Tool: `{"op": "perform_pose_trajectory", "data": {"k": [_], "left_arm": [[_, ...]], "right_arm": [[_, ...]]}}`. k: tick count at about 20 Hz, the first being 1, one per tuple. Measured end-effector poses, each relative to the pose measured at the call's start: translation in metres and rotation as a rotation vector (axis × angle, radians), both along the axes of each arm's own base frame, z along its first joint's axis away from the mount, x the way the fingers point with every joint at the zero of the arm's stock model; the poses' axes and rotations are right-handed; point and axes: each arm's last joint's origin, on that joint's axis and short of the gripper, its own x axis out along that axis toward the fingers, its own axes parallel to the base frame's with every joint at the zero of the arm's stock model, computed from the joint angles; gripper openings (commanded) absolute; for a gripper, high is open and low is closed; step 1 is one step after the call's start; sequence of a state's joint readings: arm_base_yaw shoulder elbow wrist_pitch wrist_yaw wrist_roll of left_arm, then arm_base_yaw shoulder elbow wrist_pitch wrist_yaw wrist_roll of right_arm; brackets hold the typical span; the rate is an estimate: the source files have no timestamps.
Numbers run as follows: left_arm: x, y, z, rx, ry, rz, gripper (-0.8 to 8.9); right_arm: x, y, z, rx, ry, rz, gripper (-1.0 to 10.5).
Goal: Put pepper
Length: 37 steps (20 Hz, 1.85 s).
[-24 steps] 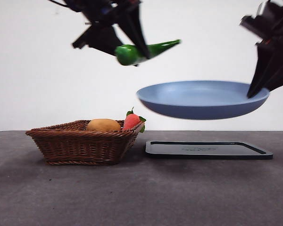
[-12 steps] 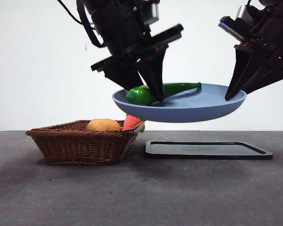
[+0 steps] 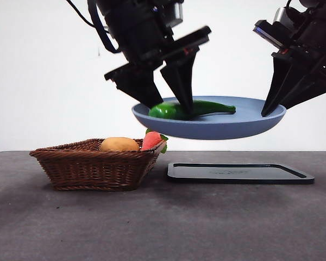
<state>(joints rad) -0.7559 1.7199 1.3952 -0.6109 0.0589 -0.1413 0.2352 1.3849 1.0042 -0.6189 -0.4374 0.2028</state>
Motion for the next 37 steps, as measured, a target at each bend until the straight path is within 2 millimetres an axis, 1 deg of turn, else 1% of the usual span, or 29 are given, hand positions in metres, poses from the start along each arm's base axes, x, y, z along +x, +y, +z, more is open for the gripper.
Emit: {"op": "perform_pose_trajectory", "data": {"k": [2, 5, 8, 10, 13, 16, 20, 23, 25, 27, 31, 34, 37], "left_arm": [[-0.006, 0.005, 0.015, -0.028, -0.029, 0.0, 2.49], [-0.02, 0.019, 0.048, -0.091, -0.097, 0.0, 2.49], [-0.038, 0.036, 0.078, -0.147, -0.16, 0.0, 2.49], [-0.052, 0.049, 0.099, -0.189, -0.211, -0.001, 2.47], [-0.075, 0.071, 0.127, -0.251, -0.294, -0.012, 2.47], [-0.095, 0.09, 0.146, -0.296, -0.348, -0.015, 2.47], [-0.11, 0.104, 0.157, -0.313, -0.381, -0.01, 2.47], [-0.111, 0.107, 0.155, -0.27, -0.389, 0.012, 2.47], [-0.112, 0.107, 0.154, -0.253, -0.376, 0.011, 2.47], [-0.112, 0.108, 0.153, -0.249, -0.371, 0.011, 2.47], [-0.112, 0.108, 0.153, -0.248, -0.371, 0.011, 2.47], [-0.112, 0.108, 0.153, -0.248, -0.371, 0.011, 2.47], [-0.112, 0.108, 0.153, -0.248, -0.371, 0.011, 2.47]], "right_arm": [[0.0, 0.0, 0.0, 0.001, 0.002, 0.001, 0.1], [0.0, -0.001, 0.0, 0.0, 0.001, -0.004, 0.1], [0.003, -0.009, 0.0, 0.002, -0.01, -0.037, 0.1], [0.009, -0.022, 0.002, 0.011, -0.034, -0.095, 0.1], [0.022, -0.043, 0.001, 0.017, -0.039, -0.185, 0.1], [0.049, -0.056, -0.003, 0.019, -0.01, -0.245, 0.1], [0.092, -0.061, -0.013, 0.023, 0.019, -0.275, 0.1], [0.12, -0.063, -0.033, 0.022, 0.073, -0.296, 0.1], [0.133, -0.063, -0.049, 0.018, 0.099, -0.304, 0.1], [0.141, -0.064, -0.063, 0.011, 0.111, -0.318, 0.1], [0.146, -0.064, -0.078, 0.009, 0.141, -0.33, 0.1], [0.147, -0.064, -0.08, -0.003, 0.138, -0.333, 0.2], [0.147, -0.064, -0.079, -0.016, 0.127, -0.326, 1.4]]}}
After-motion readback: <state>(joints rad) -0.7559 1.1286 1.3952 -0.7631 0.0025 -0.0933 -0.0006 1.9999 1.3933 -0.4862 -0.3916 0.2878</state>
